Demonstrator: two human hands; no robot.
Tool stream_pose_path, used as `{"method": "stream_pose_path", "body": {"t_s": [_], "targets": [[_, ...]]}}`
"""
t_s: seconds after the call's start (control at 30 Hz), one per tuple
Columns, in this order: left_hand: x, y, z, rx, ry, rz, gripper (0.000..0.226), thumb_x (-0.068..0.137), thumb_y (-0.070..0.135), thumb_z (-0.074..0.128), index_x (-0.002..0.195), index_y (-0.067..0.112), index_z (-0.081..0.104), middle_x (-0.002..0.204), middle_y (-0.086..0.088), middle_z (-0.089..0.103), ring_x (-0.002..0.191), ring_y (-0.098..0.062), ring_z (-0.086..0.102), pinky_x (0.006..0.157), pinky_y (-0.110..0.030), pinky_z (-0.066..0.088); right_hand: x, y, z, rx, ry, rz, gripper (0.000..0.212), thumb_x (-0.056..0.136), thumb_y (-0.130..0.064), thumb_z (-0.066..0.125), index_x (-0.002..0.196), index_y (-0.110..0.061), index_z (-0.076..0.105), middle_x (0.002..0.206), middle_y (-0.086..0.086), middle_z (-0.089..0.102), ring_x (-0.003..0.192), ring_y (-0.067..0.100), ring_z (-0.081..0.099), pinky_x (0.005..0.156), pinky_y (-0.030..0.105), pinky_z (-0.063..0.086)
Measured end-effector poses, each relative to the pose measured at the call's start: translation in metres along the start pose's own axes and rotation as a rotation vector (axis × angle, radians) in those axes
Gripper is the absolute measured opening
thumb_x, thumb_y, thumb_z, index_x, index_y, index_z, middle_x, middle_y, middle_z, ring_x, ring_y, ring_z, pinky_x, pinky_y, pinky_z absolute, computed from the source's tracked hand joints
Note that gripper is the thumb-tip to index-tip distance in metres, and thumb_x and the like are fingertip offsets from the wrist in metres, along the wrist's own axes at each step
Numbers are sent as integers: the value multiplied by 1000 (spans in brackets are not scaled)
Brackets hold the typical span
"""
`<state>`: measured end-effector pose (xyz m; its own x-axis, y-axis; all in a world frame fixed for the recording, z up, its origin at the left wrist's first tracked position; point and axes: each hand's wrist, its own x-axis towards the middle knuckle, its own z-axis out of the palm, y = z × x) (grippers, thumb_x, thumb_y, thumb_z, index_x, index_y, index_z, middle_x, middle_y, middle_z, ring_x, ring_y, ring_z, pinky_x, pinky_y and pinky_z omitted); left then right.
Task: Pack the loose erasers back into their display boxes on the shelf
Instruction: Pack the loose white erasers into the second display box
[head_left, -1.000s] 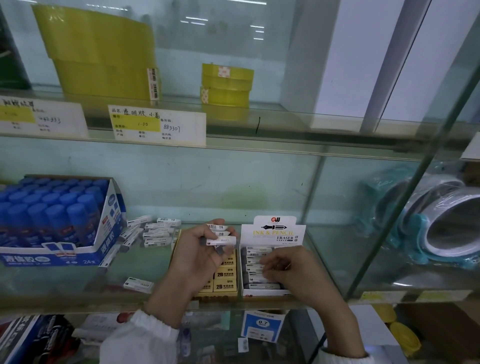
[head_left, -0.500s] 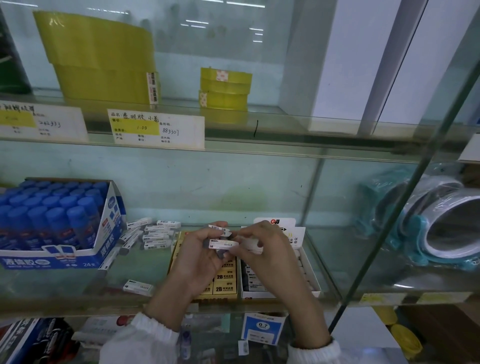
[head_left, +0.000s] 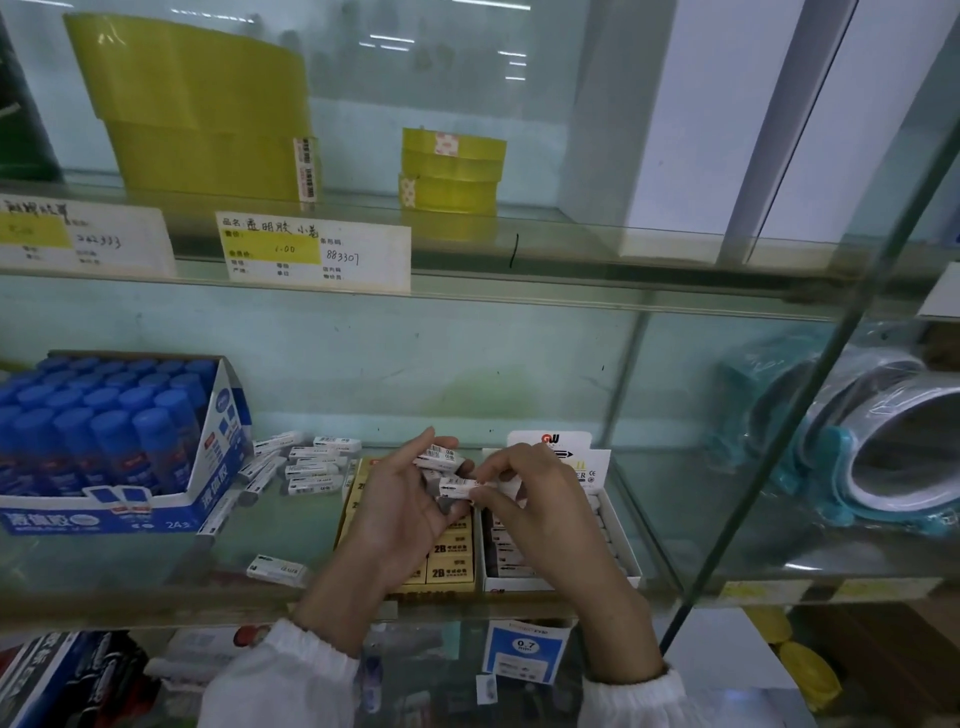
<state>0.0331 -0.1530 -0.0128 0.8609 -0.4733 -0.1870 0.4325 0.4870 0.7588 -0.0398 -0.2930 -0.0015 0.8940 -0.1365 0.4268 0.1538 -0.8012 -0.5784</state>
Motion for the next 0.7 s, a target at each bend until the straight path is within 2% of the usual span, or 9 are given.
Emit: {"method": "stream_pose_path", "body": {"t_s": [0.07,0.13,0.23,0.33,0.43,0.53,0.6,0.7], "targets": [[0,0,-1,-8,3,4,29,94,32,59,106,6,64,88,-16,63,76,-25,61,66,-34,52,-4,2,-8,93,4,55,5,90,-26,67,94,-25,65,85,-11,68,79,0,61,64,15,48],[0,0,-2,-24,-6,2,26,93,30,59,102,6,63,84,-16,63,73,-25,62,56,-29,52,-11,11,-20,234,20,159,6,90,-19,67,92,-24,63,74,-4,71,62,4,64,57,21,53],[0,0,-2,-27,-18,0,25,93,29,58,99,6,64,86,-18,63,76,-27,64,52,-28,49,-19,33,-40,369,37,249,18,86,-3,69,90,-20,65,77,1,73,64,15,70,62,35,59],[2,-2,-2,-21,-20,16,34,94,36,56,104,5,63,87,-19,65,78,-29,66,56,-30,48,-23,43,-46,358,-10,262,21,83,-1,71,92,-20,67,88,-5,73,74,15,70,67,30,59],[3,-2,-3,-30,-20,15,40,97,41,52,105,4,63,86,-20,65,79,-30,66,57,-31,48,-26,42,-37,393,-36,244,24,88,-2,66,93,-25,67,92,-3,73,78,16,70,68,32,59],[2,-1,-3,-26,-2,12,40,97,42,51,105,4,63,86,-19,65,79,-30,65,57,-31,51,-25,36,-25,381,-68,267,29,88,-1,64,89,-29,66,92,-4,72,82,11,70,65,23,55],[0,0,-1,-22,7,20,39,97,41,51,104,4,63,86,-20,65,77,-30,65,57,-31,50,-23,34,-21,287,-74,249,26,87,-4,67,88,-31,67,92,-9,72,81,4,68,65,18,54],[-1,0,0,-13,22,42,37,98,39,51,103,4,63,84,-20,65,75,-30,66,64,-33,43,-23,34,-20,46,-117,162,18,88,-11,68,95,-27,72,87,-19,67,81,-12,57,68,3,43]]}}
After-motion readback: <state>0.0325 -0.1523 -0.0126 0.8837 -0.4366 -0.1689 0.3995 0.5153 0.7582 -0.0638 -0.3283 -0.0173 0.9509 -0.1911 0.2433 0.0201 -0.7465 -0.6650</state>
